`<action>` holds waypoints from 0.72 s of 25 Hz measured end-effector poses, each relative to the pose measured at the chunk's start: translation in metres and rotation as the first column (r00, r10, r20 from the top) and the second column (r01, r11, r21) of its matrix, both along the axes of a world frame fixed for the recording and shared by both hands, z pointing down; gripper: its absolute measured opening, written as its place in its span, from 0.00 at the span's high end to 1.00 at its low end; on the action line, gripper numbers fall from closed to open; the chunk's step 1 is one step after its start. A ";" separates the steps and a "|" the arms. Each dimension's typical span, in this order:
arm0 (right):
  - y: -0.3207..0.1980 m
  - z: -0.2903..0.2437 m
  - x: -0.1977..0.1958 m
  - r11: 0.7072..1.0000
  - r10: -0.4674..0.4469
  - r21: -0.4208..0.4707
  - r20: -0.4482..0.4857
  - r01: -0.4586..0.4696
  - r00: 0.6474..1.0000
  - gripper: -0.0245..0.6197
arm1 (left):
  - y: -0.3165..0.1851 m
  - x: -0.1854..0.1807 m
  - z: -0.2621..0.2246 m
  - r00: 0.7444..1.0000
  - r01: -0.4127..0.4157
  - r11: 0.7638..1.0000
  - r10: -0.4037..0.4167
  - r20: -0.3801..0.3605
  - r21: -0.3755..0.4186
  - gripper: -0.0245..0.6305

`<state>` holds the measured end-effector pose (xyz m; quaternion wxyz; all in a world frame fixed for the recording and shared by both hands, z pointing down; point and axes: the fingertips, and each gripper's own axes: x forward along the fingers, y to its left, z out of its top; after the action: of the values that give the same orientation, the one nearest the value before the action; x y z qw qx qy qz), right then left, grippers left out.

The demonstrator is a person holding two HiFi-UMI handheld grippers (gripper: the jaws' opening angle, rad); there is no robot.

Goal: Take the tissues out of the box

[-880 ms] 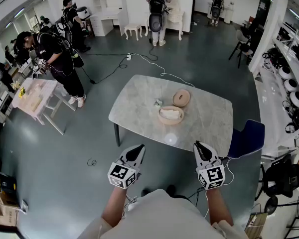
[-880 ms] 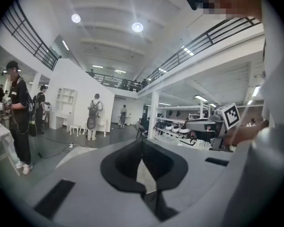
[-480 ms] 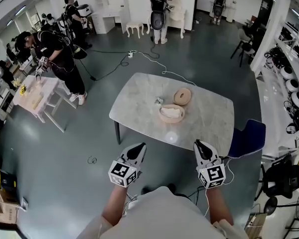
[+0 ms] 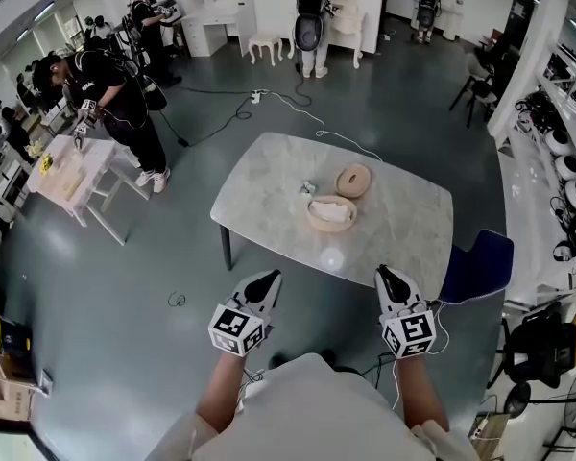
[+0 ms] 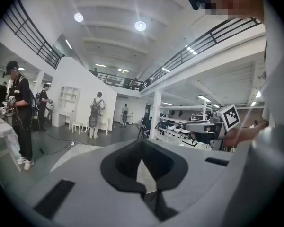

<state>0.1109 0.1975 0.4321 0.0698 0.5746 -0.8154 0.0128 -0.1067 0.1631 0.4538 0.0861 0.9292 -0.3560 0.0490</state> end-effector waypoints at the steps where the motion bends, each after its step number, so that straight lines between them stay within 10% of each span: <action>1: -0.001 0.002 0.003 1.000 -0.002 -0.006 0.007 0.002 1.000 0.88 | 0.000 0.003 0.001 1.000 0.002 1.000 -0.002 -0.001 -0.001 0.95; 18: -0.020 0.021 0.048 0.995 -0.084 -0.050 0.080 0.088 0.993 0.80 | -0.002 0.040 0.018 0.997 0.071 0.997 -0.071 0.010 -0.030 0.95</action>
<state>0.1585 0.1777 0.4527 0.0538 0.5357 -0.8409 0.0540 -0.0669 0.1615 0.4715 0.1004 0.9144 -0.3883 0.0554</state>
